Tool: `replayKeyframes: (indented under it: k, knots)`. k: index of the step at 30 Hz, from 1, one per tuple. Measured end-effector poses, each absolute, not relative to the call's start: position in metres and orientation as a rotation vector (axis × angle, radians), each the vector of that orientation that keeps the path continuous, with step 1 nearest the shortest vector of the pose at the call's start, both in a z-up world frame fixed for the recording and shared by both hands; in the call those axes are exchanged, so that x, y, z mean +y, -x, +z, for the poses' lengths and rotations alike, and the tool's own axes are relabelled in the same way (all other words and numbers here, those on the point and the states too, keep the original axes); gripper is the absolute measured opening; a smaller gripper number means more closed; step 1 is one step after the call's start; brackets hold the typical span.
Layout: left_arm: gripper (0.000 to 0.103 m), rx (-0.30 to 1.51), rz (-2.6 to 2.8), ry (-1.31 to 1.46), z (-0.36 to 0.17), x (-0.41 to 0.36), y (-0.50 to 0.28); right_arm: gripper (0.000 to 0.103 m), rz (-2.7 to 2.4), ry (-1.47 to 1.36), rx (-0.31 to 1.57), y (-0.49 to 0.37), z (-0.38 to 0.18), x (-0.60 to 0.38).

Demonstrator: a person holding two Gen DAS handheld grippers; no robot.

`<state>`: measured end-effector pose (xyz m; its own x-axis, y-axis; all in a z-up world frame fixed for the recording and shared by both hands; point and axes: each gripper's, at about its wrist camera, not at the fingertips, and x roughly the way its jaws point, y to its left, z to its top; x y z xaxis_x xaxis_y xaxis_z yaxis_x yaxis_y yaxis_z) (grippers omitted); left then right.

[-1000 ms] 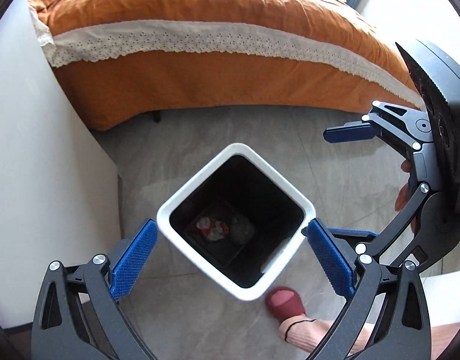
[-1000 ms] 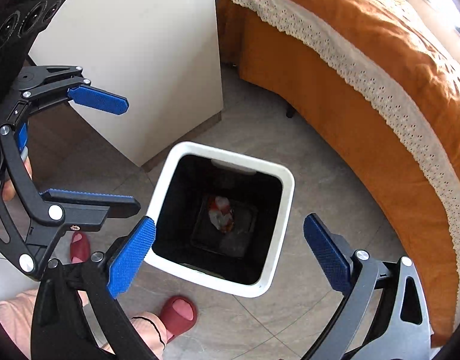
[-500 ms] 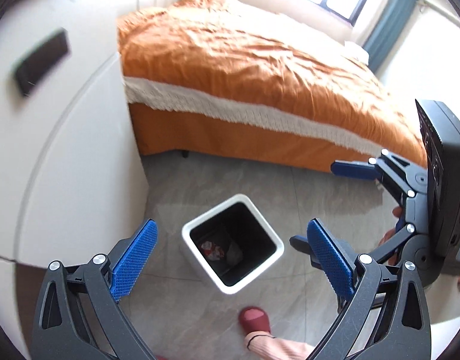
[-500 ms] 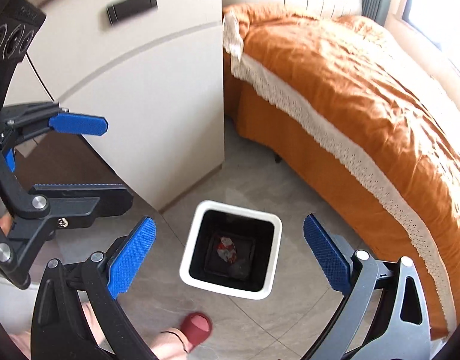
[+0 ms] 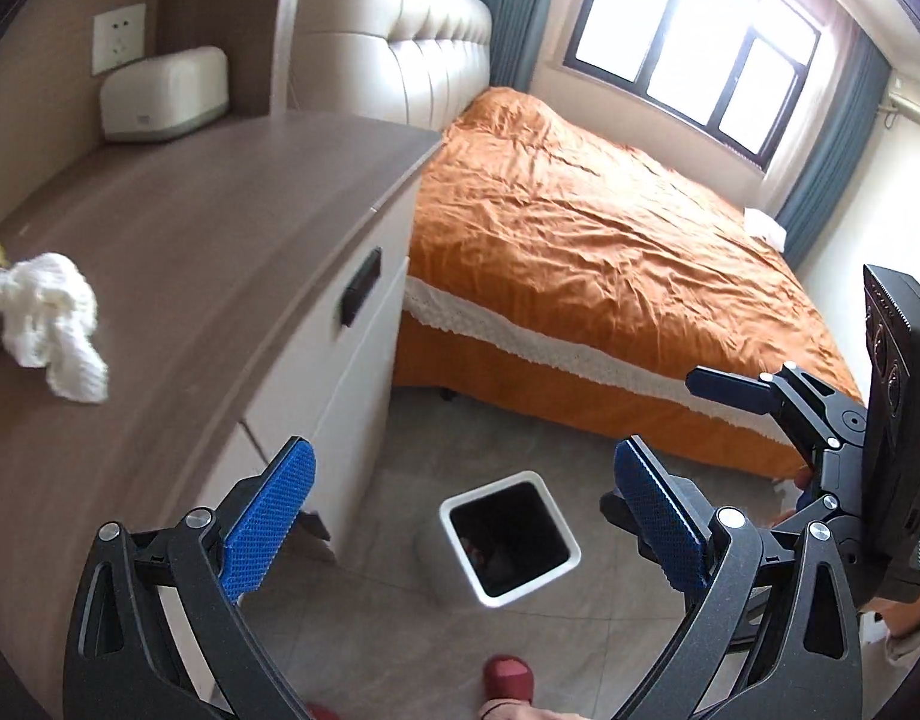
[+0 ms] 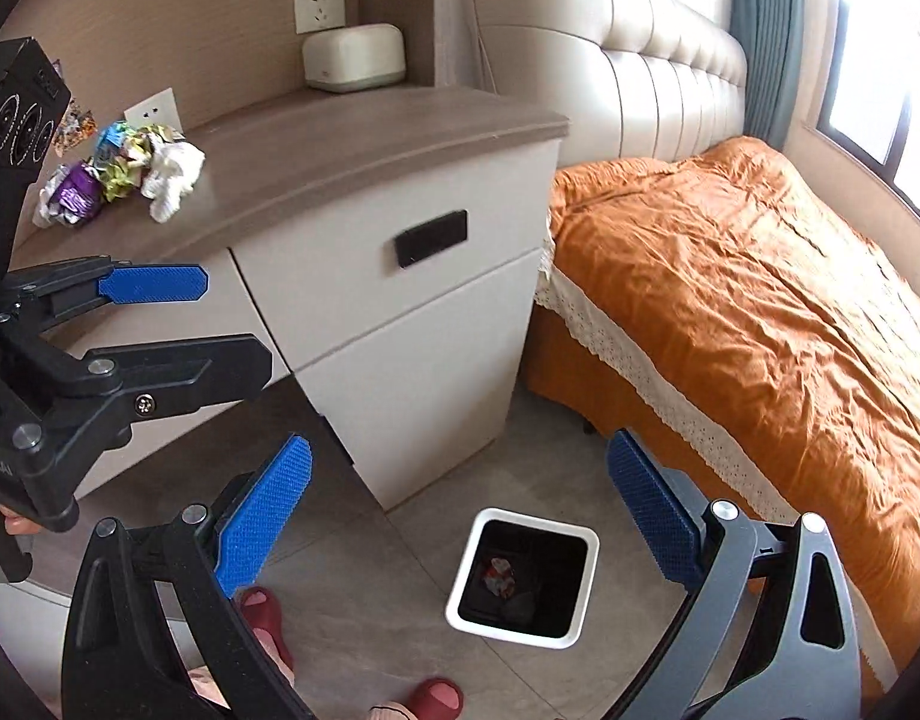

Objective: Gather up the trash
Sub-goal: 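Move both open grippers back toward the desk trash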

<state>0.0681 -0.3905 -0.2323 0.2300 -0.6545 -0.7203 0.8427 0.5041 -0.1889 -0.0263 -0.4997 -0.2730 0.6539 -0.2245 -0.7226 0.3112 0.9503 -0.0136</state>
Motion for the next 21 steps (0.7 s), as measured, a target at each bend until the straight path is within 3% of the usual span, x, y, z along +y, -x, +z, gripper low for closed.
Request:
replayKeyframes:
  k: [21]
  knots:
    - [0.098,0.669,-0.752,-0.149,-0.132,-0.240,-0.130,0.098,-0.070,0.027,0.626,-0.061,-0.180,-0.391]
